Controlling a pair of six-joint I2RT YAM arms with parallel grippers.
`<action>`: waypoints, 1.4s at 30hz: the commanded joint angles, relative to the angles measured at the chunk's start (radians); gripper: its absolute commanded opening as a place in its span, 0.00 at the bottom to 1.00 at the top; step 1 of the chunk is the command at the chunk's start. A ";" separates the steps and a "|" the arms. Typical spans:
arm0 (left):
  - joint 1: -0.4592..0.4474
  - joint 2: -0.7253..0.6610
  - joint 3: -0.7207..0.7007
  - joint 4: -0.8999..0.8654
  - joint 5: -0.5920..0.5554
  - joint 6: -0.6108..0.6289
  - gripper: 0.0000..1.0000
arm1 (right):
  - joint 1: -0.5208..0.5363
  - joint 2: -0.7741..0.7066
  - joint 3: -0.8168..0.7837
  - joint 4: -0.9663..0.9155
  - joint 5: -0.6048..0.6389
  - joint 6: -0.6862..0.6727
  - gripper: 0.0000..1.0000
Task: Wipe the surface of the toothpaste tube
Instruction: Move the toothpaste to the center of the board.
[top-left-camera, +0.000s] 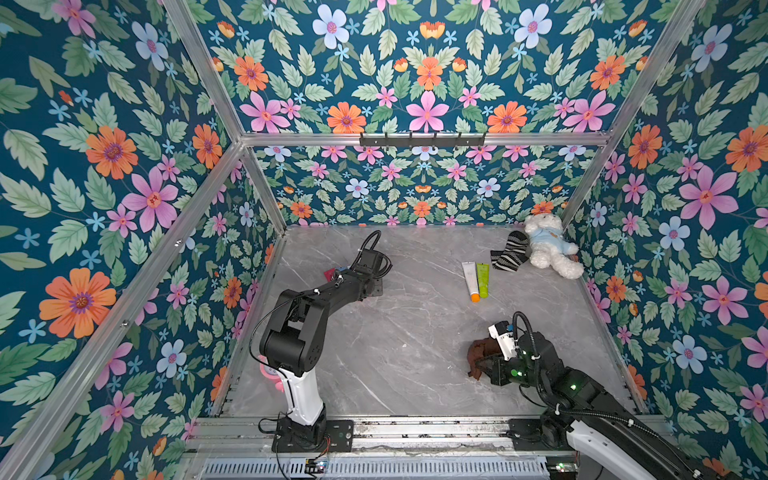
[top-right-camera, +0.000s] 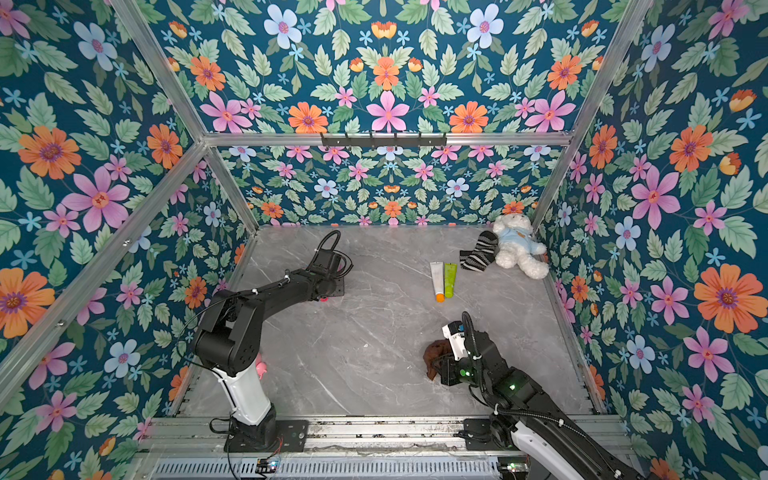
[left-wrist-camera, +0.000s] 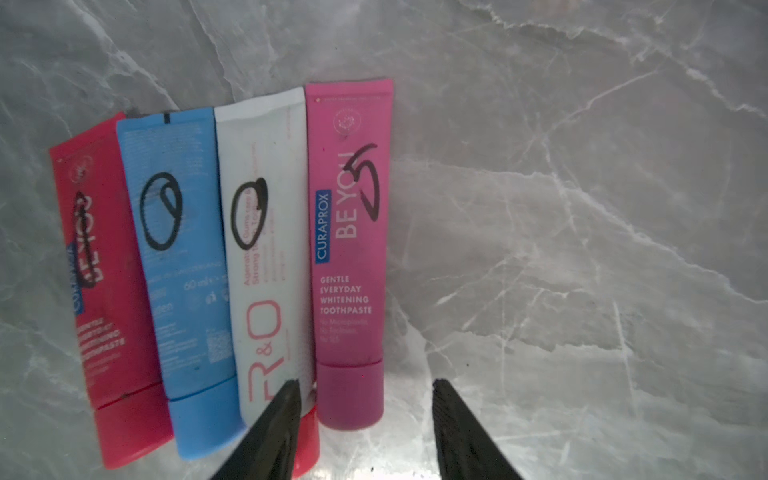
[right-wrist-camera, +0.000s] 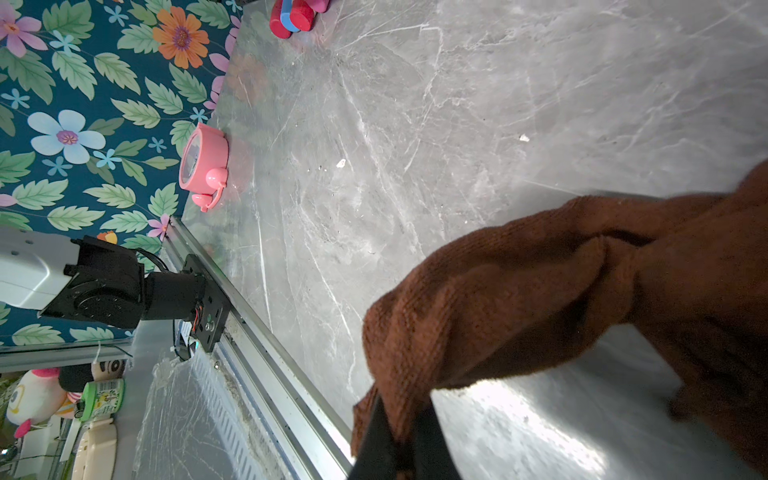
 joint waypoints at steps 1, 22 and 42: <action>0.006 0.022 0.009 0.025 0.019 0.011 0.54 | 0.001 -0.002 0.001 0.012 -0.010 -0.010 0.00; -0.062 -0.020 -0.046 0.033 0.081 0.029 0.16 | 0.001 -0.008 0.013 -0.012 0.020 -0.001 0.00; -0.689 -0.476 -0.550 0.185 -0.018 0.015 0.10 | 0.001 0.259 0.162 0.101 0.123 -0.003 0.00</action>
